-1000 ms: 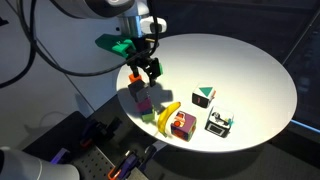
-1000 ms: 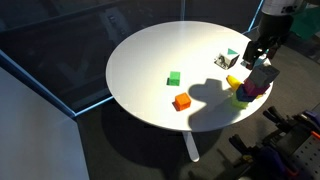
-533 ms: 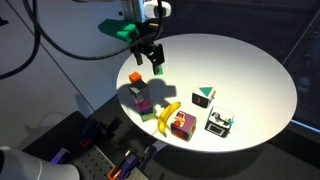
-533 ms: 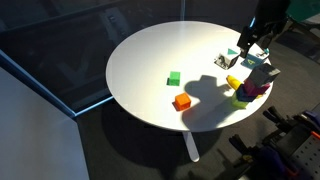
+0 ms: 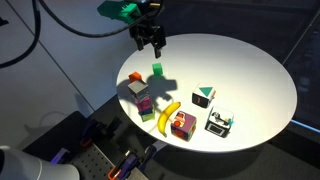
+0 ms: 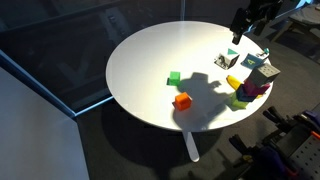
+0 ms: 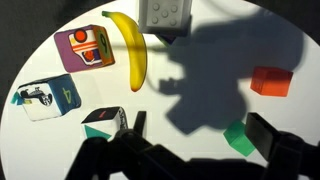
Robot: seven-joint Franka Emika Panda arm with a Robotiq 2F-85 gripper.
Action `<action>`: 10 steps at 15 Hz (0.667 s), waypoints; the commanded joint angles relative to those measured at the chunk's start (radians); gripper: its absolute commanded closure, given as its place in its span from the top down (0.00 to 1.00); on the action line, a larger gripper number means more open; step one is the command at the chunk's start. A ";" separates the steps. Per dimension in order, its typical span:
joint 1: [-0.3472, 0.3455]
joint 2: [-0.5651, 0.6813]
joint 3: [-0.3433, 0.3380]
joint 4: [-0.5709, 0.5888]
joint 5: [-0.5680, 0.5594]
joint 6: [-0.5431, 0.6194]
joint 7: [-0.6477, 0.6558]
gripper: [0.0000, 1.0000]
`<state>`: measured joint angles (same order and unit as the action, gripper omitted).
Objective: Put the grey building block on the pink building block
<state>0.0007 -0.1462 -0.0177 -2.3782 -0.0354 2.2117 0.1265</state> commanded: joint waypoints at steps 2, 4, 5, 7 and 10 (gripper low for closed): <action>-0.005 -0.070 -0.001 0.019 0.009 -0.119 -0.079 1.00; -0.006 -0.099 -0.003 0.020 0.003 -0.175 -0.110 1.00; -0.007 -0.115 -0.004 0.019 0.000 -0.202 -0.123 1.00; -0.006 -0.127 -0.001 0.021 -0.003 -0.235 -0.133 1.00; -0.011 -0.168 -0.004 0.014 -0.007 -0.285 -0.135 1.00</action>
<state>-0.0007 -0.2676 -0.0184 -2.3674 -0.0356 1.9864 0.0186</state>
